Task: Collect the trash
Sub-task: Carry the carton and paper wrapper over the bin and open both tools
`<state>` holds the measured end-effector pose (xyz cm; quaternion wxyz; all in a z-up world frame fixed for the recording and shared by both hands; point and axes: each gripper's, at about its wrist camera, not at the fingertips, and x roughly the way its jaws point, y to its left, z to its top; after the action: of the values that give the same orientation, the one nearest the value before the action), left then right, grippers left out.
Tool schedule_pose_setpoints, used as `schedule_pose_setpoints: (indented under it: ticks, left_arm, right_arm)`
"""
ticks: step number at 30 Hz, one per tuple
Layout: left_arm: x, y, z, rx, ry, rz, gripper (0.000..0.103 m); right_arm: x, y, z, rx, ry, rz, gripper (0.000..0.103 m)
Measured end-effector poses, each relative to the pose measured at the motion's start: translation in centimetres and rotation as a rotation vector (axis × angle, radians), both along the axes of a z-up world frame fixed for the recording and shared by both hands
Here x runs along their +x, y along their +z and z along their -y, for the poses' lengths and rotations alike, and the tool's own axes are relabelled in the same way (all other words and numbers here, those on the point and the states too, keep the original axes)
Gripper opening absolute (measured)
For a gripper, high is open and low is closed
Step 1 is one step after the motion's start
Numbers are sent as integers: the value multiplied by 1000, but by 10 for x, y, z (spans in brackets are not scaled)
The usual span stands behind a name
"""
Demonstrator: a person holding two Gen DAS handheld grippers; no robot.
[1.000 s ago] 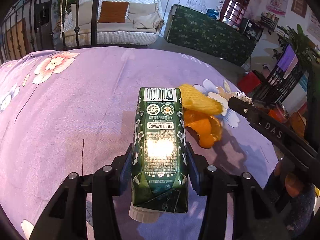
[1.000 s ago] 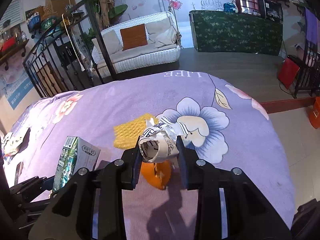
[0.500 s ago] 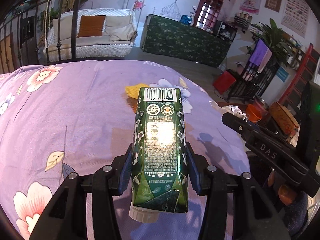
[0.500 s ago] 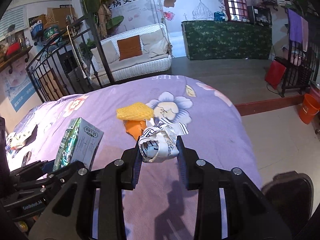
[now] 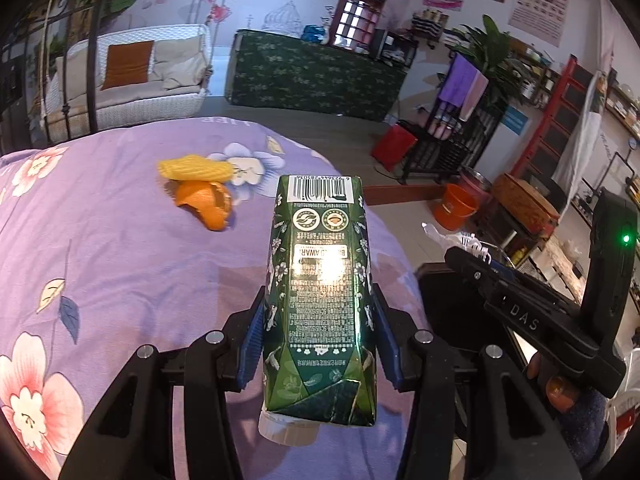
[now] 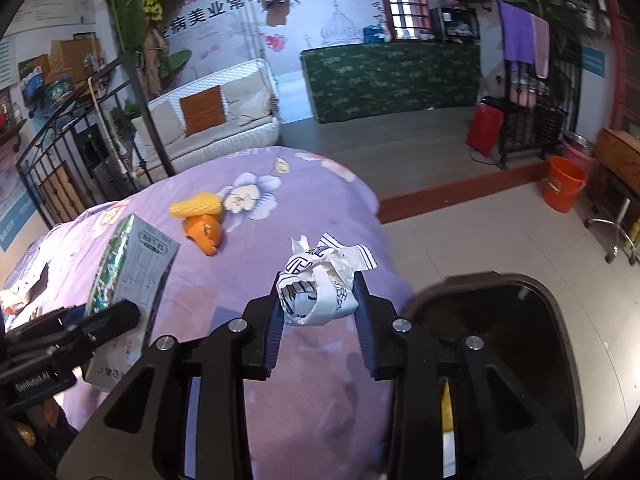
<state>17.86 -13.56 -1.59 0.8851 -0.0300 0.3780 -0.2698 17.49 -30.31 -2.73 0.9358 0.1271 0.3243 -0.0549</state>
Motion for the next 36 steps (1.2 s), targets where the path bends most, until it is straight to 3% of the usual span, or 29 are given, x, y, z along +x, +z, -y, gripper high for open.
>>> schedule_pose_setpoints:
  ticks: [10, 18, 26, 29, 31, 36]
  left_arm:
    - [-21, -5, 57, 18, -167, 14, 48]
    - [-37, -20, 96, 49, -267, 8, 48]
    - [-50, -34, 118, 87, -324, 0, 48]
    - [-53, -38, 124, 96, -338, -5, 48]
    - [-55, -40, 129, 101, -347, -13, 48]
    - [-57, -47, 140, 115, -372, -29, 48]
  right_arm:
    - [-57, -27, 63, -16, -166, -112, 33]
    - [-60, -70, 94, -5, -253, -296, 33]
    - [-65, -108, 111, 1, -298, -414, 34]
    - [-65, -114, 117, 14, -315, -442, 45]
    - [-67, -114, 118, 21, -313, -440, 60]
    - [-74, -100, 117, 5, -342, -394, 64]
